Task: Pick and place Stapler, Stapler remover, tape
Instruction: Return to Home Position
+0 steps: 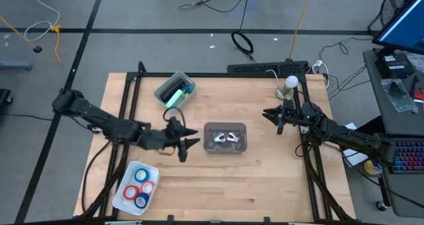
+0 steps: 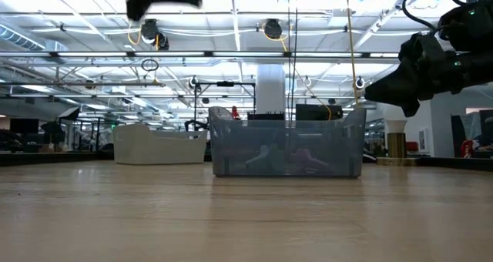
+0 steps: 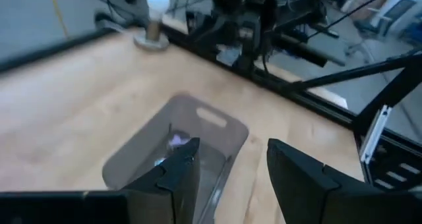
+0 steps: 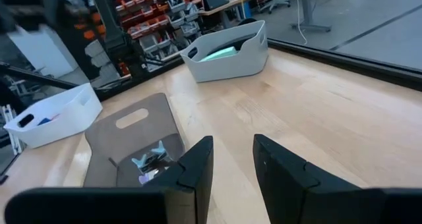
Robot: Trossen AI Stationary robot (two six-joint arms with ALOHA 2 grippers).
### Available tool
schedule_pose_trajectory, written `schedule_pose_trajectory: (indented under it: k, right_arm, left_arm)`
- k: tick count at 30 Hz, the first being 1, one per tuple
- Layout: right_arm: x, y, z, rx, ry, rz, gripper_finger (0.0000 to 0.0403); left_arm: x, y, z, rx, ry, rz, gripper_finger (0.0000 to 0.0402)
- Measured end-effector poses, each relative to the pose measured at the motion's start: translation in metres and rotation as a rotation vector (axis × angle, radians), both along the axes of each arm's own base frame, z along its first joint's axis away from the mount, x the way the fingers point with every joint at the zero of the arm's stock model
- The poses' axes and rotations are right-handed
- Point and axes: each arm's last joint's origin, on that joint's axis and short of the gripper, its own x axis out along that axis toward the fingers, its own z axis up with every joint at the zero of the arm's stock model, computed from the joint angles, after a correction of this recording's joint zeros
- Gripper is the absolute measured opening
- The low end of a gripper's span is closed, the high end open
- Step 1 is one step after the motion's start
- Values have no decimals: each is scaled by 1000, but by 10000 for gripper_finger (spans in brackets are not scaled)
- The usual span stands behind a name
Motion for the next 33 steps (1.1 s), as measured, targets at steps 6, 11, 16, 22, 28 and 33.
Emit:
schedule_pose_trajectory:
  k: [6, 11, 16, 22, 28, 33]
  right_arm:
    - [0, 0, 1, -5, -11, -1, 100]
    - [0, 0, 2, -4, -15, -3, 100]
    - [0, 0, 2, -3, -17, -5, 100]
    - [0, 0, 2, 0, -17, -6, 100]
    - [0, 0, 2, -2, -17, -6, 100]
    - [0, 0, 2, -3, -16, -6, 100]
  left_arm:
    - [1, 38, -41, -51, -12, -117, 175]
    - [-12, 71, -53, -16, -2, -104, 175]
    - [-49, 90, -46, 72, -82, -64, 175]
    - [-98, 90, -56, 104, -195, -66, 175]
    - [-128, 86, -79, 112, -242, -19, 175]
    - [-142, 84, -93, 99, -216, -9, 175]
